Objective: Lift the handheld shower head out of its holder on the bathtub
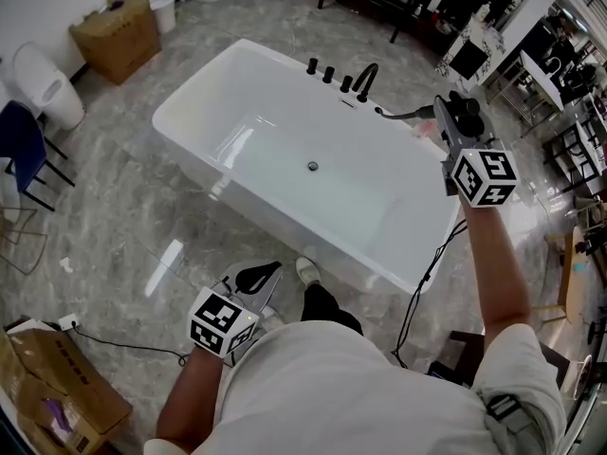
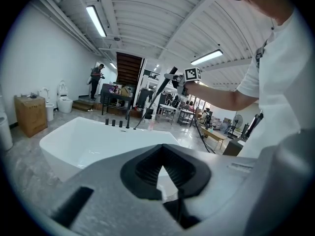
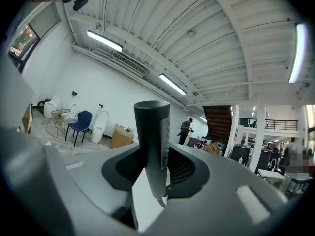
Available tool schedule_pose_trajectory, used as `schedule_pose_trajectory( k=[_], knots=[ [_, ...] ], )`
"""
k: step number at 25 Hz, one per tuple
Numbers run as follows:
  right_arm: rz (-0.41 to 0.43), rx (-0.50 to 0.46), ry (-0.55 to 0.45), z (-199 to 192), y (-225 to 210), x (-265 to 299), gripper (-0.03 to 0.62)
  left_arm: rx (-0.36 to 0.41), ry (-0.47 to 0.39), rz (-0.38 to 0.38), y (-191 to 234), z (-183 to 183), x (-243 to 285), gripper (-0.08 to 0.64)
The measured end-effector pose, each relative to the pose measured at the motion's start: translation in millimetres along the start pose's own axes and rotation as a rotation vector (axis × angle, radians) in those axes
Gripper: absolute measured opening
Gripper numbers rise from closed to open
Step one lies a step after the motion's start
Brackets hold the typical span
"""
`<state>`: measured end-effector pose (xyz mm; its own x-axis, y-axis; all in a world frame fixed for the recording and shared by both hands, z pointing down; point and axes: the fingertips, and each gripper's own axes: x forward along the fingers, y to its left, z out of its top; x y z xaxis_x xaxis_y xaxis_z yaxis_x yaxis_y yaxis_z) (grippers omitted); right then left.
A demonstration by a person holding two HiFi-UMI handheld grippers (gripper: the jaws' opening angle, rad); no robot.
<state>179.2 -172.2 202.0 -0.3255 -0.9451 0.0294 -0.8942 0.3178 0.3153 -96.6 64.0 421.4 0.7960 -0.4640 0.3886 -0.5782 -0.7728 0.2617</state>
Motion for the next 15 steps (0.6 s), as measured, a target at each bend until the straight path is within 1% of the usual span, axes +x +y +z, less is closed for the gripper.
schedule_pose_trajectory(
  k=[15],
  knots=[
    [0.158,0.0,-0.027,47.9,85.8,-57.4,0.138,0.003,-0.042,0.005,-14.0,-2.1,-24.0,0.006]
  ],
)
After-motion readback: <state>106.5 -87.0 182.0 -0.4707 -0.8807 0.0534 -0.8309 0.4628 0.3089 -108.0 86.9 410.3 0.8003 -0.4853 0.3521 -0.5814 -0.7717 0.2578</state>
